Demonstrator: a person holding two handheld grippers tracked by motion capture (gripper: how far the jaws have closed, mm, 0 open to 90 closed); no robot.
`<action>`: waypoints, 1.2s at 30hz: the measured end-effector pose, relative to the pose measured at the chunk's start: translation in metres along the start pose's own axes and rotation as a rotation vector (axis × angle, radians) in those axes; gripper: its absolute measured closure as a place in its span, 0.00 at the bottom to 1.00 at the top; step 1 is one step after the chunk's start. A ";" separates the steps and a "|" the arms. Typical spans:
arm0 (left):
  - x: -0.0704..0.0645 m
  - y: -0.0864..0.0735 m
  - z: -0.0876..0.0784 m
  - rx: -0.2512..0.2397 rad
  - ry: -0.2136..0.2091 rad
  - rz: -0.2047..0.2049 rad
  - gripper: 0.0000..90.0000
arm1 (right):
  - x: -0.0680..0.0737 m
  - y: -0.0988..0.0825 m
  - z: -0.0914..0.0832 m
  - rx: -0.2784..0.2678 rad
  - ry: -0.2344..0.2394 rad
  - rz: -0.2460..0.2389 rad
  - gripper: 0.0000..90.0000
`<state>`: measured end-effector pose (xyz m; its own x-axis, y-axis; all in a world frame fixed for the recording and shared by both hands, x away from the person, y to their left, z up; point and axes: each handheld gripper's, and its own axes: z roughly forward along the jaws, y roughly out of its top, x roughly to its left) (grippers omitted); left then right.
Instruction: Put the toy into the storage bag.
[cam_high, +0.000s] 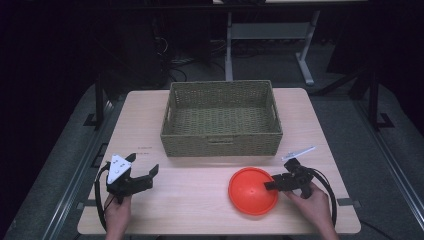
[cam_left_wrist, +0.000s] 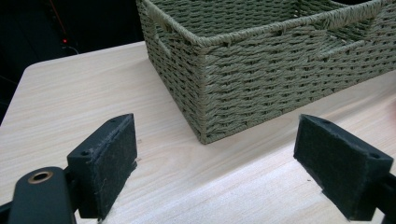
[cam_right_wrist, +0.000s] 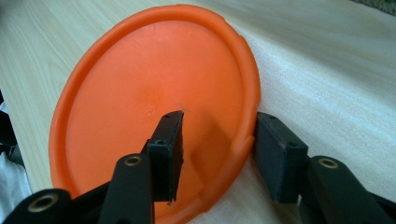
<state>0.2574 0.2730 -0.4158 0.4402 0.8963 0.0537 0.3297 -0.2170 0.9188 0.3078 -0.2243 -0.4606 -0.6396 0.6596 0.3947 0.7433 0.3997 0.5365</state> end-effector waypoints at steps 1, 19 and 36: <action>0.000 0.000 0.000 0.000 0.000 0.000 0.14 | 0.000 0.000 0.000 0.002 0.003 0.001 0.60; 0.000 0.000 0.000 -0.002 0.001 -0.005 0.14 | -0.001 0.001 -0.008 -0.021 0.016 0.027 0.83; 0.000 0.000 0.000 -0.003 0.005 -0.006 0.14 | 0.014 0.012 -0.020 -0.038 0.016 0.016 0.90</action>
<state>0.2572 0.2731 -0.4157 0.4340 0.8995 0.0498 0.3296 -0.2099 0.9205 0.3042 -0.2234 -0.4336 -0.6308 0.6556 0.4150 0.7457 0.3645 0.5577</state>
